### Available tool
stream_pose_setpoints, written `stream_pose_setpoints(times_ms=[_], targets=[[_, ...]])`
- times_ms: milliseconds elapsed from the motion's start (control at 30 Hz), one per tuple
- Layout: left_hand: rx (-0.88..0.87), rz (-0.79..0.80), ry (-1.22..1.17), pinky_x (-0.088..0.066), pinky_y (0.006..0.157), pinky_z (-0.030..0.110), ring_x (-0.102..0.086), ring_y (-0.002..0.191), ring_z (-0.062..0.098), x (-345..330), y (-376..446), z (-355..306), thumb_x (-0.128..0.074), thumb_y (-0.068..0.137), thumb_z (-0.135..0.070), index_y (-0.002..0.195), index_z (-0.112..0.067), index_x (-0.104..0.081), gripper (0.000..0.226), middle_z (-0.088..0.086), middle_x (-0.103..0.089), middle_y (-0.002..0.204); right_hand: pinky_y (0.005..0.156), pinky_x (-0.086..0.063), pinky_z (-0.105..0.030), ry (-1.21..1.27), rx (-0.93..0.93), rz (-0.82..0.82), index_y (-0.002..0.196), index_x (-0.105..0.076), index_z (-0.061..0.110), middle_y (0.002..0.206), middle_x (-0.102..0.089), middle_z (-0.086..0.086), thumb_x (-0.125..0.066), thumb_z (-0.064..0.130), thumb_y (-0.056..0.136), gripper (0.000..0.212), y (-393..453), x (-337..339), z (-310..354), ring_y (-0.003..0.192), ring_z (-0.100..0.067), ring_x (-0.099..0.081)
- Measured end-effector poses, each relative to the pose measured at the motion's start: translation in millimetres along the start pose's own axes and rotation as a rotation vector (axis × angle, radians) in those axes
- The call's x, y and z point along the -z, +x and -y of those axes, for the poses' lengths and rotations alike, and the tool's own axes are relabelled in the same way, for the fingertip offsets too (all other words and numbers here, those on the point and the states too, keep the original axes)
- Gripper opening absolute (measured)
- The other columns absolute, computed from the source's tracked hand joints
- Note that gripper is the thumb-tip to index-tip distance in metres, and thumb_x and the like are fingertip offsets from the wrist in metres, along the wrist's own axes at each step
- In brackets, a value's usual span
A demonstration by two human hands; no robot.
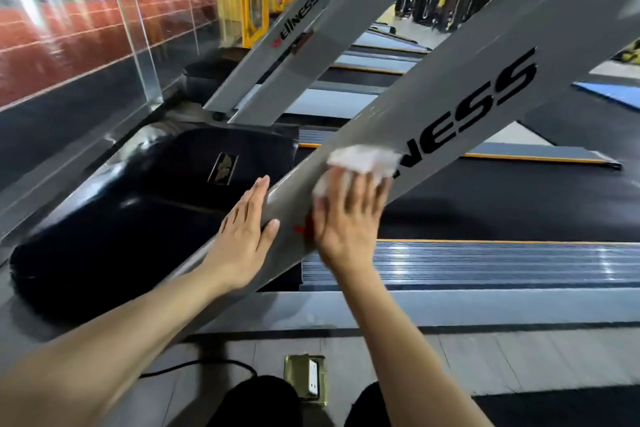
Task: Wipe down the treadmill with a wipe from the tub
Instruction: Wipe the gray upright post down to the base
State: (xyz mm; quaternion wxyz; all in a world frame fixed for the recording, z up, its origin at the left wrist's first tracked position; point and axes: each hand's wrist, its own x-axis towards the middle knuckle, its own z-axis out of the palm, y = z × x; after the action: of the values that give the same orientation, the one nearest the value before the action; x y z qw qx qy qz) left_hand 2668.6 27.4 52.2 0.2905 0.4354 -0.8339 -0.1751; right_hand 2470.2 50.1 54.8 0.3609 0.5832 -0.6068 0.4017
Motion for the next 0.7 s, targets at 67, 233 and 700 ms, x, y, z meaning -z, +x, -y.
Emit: stream_pose_setpoints(times_ms=[67, 233, 700], targets=[[-0.002, -0.006, 0.001, -0.014, 0.127, 0.043, -0.001, 0.156, 0.007, -0.2, 1.0, 0.5, -0.032, 0.104, -0.042, 0.160, -0.034, 0.012, 0.072, -0.008, 0.002, 0.171, 0.125, -0.011, -0.053, -0.001, 0.284, 0.063, 0.148, -0.040, 0.016, 0.153, -0.033, -0.014, -0.050, 0.035, 0.103, 0.050, -30.0, -5.9, -3.8, 0.153, -0.030, -0.017], [0.029, 0.008, 0.022, -0.010, 0.128, 0.036, 0.000, 0.155, 0.005, 1.0, -0.2, -4.1, -0.031, 0.106, -0.043, 0.159, -0.037, 0.015, 0.070, -0.010, 0.004, 0.170, 0.124, -0.005, -0.055, -0.050, 0.259, -0.082, 0.150, -0.036, 0.018, 0.149, -0.041, -0.013, -0.056, 0.031, 0.100, 0.056, 30.2, 24.9, -74.2, 0.147, -0.030, -0.025], [0.104, 0.000, -0.045, -0.030, 0.120, 0.047, -0.032, 0.141, 0.017, 6.4, -4.3, -11.7, -0.038, 0.107, -0.045, 0.158, -0.042, -0.007, 0.060, -0.007, -0.029, 0.156, 0.122, -0.006, -0.060, -0.025, 0.202, -0.075, 0.155, -0.030, 0.022, 0.153, -0.036, -0.013, -0.051, 0.027, 0.102, 0.057, -4.9, 10.3, -76.4, 0.150, -0.027, -0.021]])
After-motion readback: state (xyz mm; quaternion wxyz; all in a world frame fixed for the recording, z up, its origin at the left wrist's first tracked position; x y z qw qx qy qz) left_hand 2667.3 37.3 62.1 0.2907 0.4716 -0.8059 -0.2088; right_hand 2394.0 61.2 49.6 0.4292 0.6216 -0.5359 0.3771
